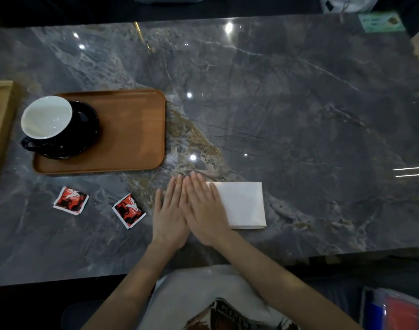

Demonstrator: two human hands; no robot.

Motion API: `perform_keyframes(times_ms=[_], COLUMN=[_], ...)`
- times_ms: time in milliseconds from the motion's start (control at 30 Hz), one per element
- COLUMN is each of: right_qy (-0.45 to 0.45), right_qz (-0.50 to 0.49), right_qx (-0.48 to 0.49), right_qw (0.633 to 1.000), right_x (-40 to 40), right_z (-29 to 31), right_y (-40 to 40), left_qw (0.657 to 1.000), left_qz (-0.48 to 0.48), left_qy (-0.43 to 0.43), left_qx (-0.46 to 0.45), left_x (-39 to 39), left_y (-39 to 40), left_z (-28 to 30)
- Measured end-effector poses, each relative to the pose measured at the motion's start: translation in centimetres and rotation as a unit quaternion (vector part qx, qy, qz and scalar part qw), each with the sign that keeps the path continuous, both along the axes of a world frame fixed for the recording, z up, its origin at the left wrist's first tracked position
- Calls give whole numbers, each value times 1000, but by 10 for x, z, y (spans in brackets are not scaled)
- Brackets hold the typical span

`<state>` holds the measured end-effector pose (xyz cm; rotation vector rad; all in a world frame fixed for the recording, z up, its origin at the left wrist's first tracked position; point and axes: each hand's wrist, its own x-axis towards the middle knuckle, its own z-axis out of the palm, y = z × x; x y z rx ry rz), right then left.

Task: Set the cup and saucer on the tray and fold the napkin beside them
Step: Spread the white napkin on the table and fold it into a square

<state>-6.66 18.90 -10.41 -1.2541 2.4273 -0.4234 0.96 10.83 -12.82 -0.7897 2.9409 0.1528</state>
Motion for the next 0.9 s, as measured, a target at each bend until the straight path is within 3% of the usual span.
perform_keyframes(times_ms=[133,233,400,767,900], right_qy=[63,102,86,92,70], right_qz=[-2,-70,-133,-123,-126], right_qx=[66,87,111,105,96], right_qw=[996,988,981,983,985], right_x=[-15,-45,-66,-110,-114], right_z=[-17,-21,-16,-15,-6], right_y=[20,61,85,52,54], left_qw=[1000,999,999,999,998], left_qz=[9,14,14,-22,-42], left_qy=[13,24,31,-6,37], left_qx=[15,25,26,-32,-25], left_x=[0,-2,-7,-52,-58], left_y=[1,3,-2,-34,-19], left_z=[-1,1,0,6,14])
